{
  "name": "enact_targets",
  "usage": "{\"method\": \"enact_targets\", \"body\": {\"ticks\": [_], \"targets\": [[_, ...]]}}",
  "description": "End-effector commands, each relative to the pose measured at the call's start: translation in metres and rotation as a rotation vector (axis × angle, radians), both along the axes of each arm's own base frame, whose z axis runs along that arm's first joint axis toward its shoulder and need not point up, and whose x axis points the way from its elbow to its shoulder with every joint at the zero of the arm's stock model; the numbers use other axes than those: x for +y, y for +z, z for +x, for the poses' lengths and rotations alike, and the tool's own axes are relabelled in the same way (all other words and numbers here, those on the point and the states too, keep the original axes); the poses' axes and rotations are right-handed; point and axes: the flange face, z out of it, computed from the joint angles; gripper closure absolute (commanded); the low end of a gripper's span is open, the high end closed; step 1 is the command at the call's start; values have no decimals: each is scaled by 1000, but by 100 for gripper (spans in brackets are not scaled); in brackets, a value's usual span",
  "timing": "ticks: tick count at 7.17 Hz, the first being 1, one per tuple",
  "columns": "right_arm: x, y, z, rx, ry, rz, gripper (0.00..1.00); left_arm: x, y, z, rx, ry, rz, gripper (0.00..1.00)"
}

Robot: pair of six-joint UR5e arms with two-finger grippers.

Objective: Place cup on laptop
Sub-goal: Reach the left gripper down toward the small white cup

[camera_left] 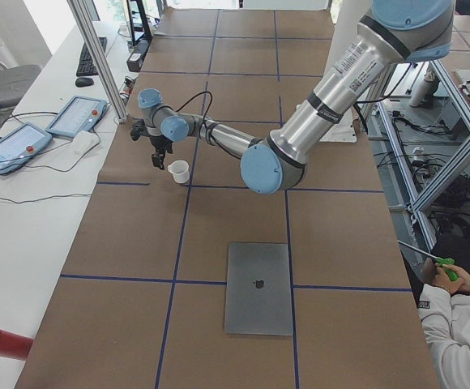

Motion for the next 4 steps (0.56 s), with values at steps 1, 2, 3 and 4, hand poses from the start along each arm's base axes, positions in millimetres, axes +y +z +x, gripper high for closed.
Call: {"method": "enact_targets", "body": {"ticks": [1,2,3,4], "targets": [[0,0,0,0,0,-1,0,-3,14,18,-3,10,13,14],[0,0,0,0,0,-1,0,1,25,32,-3,21,19,18],[0,0,0,0,0,1,0,2,26,35,-8,22,22,38],[0,0,0,0,0,1,0,2,27,34,-9,22,22,85]]}}
